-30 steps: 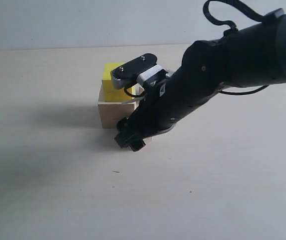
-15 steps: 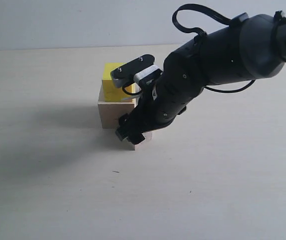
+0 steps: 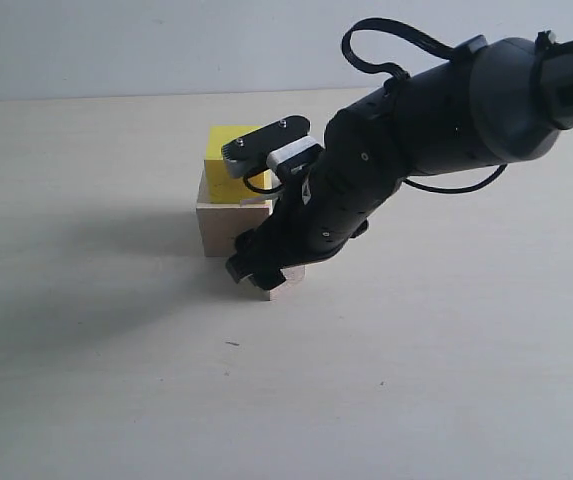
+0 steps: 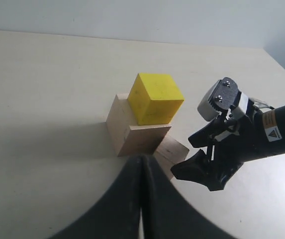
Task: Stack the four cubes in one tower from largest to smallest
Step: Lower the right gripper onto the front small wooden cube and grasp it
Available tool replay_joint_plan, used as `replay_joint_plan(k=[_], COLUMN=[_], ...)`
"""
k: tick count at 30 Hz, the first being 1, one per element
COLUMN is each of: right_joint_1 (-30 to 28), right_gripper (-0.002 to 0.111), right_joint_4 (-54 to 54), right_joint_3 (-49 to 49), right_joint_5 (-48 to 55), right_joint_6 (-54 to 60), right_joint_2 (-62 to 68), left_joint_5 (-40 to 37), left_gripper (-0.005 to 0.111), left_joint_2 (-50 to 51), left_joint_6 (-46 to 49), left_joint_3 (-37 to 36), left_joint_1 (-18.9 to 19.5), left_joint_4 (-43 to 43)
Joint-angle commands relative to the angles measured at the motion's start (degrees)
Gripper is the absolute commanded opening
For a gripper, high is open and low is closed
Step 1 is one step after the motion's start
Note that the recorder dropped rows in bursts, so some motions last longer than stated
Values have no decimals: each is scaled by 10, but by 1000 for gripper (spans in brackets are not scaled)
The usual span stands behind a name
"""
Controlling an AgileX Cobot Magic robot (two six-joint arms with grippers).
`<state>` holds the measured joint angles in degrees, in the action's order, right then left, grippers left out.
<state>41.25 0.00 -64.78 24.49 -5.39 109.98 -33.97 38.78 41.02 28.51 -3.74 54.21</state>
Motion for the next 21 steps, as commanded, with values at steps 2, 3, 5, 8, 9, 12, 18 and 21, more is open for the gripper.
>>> replay_joint_plan(k=[2,3,5,8,9,12,18,21], right_joint_1=[0,0,0,0,0,0,0,0], right_gripper=[76,76,76,76,76,70,9,0], right_joint_4=[11,11,11,11,11,11,11,4], right_joint_3=[-3,-3,-3,-3,-3,-3,-3,-3], right_joint_5=[-15,-13,-13,-15,-15,-19,8,69], right_joint_6=[-2,-2,-2,-2,-2,-2,-2,-2], right_joint_2=[14,18,24,28,28,28,24,-9], left_joint_5=[-1,-1,-3,-3,-3,-3,-3,-3], left_gripper=[0,0,0,0,0,0,0,0], left_joint_2=[-2,-2,-2,-2,-2,-2,-2,-2], left_joint_6=[-3,-3,-3,-3,-3,-3,-3,-3], left_joint_3=[-3,-3,-3,-3,-3,-3,-3,-3], left_joint_1=[-3,-3,-3,-3,-3,-3,-3,-3], left_joint_4=[3,3,3,3,3,3,3,3])
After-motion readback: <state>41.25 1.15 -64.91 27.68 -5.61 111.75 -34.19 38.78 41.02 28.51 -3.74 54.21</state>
